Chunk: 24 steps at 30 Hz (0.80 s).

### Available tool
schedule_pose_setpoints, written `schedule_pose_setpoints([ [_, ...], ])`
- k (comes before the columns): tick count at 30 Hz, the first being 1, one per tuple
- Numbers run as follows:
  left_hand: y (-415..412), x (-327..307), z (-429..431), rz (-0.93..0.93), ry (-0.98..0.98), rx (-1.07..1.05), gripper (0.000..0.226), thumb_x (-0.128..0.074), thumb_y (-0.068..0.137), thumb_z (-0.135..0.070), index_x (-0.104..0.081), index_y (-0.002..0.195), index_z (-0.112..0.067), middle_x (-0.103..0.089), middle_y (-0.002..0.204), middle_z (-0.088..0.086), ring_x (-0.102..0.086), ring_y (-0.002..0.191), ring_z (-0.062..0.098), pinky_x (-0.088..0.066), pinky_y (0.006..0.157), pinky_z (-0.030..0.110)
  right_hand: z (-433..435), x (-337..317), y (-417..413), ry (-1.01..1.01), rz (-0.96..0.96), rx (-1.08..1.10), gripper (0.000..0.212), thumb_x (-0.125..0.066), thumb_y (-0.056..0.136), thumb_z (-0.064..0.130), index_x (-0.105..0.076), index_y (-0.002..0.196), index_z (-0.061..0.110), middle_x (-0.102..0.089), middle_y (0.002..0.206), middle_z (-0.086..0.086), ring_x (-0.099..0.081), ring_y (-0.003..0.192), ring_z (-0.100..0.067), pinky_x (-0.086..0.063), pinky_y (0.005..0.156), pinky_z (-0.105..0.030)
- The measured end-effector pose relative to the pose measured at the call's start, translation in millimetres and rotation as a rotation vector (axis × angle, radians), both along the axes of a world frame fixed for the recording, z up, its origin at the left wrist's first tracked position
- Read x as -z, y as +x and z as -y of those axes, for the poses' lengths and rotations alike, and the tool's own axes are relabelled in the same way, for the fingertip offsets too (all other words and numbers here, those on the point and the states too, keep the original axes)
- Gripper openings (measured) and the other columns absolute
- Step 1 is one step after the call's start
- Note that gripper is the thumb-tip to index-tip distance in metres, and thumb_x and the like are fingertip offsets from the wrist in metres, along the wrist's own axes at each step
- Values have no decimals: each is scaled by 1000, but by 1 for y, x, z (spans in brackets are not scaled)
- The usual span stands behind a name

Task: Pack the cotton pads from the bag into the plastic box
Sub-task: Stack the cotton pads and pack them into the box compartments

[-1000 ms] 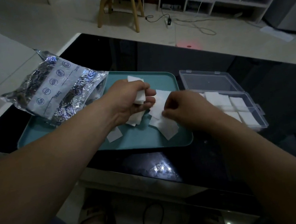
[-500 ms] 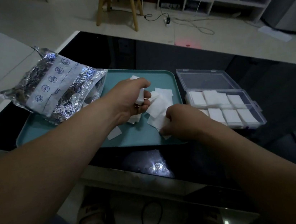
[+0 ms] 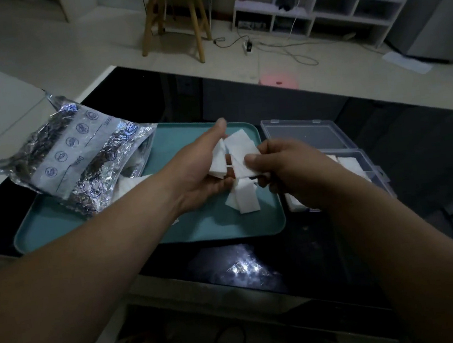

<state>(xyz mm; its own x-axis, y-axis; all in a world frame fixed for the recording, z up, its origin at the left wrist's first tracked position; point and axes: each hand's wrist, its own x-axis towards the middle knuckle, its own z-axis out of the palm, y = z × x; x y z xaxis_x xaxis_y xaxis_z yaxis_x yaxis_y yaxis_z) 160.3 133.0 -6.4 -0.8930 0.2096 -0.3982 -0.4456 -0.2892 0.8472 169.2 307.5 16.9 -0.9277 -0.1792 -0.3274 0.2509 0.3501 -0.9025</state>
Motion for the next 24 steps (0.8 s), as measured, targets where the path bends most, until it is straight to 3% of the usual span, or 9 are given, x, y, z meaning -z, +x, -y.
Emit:
schedule_pose_setpoints([
  [2, 4, 1, -9, -9, 45, 100, 41, -56, 96, -62, -67, 98, -23, -68, 83, 2, -63, 72, 17, -44, 64, 31, 4, 5, 0, -11, -52, 56, 18, -66, 100, 20, -64, 84, 13, -63, 61, 3, -58, 58, -12, -40, 55, -27],
  [5, 8, 2, -19, -61, 12, 123, 31, -56, 101, -49, -63, 114, -22, -63, 83, 2, -58, 67, 15, -42, 56, 26, 5, 5, 2, 51, -129, 96, 22, -63, 102, 23, -73, 86, 11, -69, 66, 11, -59, 55, -3, -44, 54, -22],
  [8, 11, 1, -27, -76, 1, 107, 34, -53, 105, -36, -62, 129, -14, -63, 83, 2, -56, 62, 15, -42, 54, 24, 4, 10, 3, 350, -323, 51, 28, -61, 102, 33, -77, 92, 13, -76, 79, -2, -69, 70, -15, -53, 66, -32],
  [11, 13, 2, -33, -70, -36, 122, 31, -52, 106, -39, -62, 125, -17, -63, 77, -1, -55, 59, 13, -42, 55, 23, 1, 11, 4, 512, -431, 71, 25, -63, 100, 37, -68, 86, 16, -71, 80, -1, -67, 76, -20, -53, 69, -38],
  [14, 13, 1, -36, -66, -57, 125, 28, -49, 106, -45, -63, 117, -23, -63, 79, 1, -55, 57, 13, -42, 51, 21, -4, 7, 5, 470, -397, 67, 25, -61, 101, 34, -69, 89, 13, -71, 82, -4, -66, 76, -21, -52, 69, -39],
  [17, 12, 0, -37, 11, -38, 130, 27, -52, 104, -45, -62, 109, -20, -61, 77, 3, -56, 57, 16, -41, 45, 20, -13, 4, 7, 446, -422, 92, 20, -58, 102, 33, -68, 97, 17, -68, 84, 4, -62, 76, -13, -45, 64, -31],
  [20, 13, -1, -39, 24, -62, 257, 16, -51, 102, -25, -63, 110, -17, -56, 75, 4, -53, 57, 16, -33, 43, 18, -23, 1, 8, 246, -328, 143, 15, -58, 103, 34, -64, 113, 24, -70, 101, 6, -65, 87, -10, -53, 74, -32],
  [24, 15, -1, -46, -15, -102, 399, 12, -47, 95, -11, -57, 98, -16, -53, 73, 5, -49, 57, 15, -30, 41, 18, -42, 2, 6, 80, -234, 66, 7, -69, 98, 21, -72, 92, 19, -74, 83, -2, -66, 75, -13, -50, 73, -32],
])
